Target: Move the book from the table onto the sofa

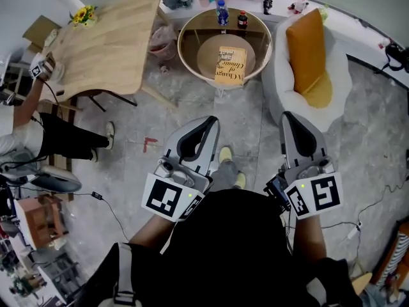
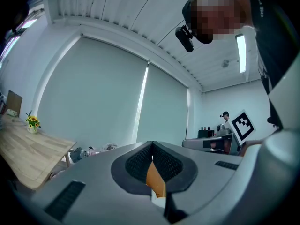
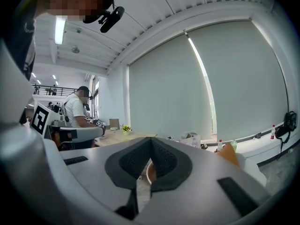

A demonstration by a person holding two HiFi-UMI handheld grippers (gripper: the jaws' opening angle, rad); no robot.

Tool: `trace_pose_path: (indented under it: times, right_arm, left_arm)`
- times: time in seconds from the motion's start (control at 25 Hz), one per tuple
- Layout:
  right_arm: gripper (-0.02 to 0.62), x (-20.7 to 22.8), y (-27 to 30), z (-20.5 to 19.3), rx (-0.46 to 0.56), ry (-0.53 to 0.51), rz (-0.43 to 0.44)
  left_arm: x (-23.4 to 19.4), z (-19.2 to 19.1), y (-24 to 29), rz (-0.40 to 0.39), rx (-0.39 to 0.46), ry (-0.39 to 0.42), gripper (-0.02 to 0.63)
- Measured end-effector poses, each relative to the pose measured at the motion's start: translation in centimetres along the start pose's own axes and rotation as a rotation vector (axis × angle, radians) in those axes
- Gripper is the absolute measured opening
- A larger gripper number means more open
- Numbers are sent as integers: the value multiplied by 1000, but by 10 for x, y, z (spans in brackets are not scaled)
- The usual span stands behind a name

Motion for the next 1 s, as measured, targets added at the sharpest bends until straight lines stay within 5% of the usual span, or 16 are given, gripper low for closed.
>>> trace_pose_path:
  times: [1.0]
  right_arm:
    - [9, 4, 97, 20, -16, -34, -12]
  left_arm:
    - [-91, 23, 39, -7, 22, -23, 14]
Point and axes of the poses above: the fingertips, and each gripper's own axes: y forward along the fingers, x to its right, z out of its top, the point moved 4 cm from there along -y, backward along the fingers, and after that the axes turned 9 degrees about -y, right-handed, at the moved point
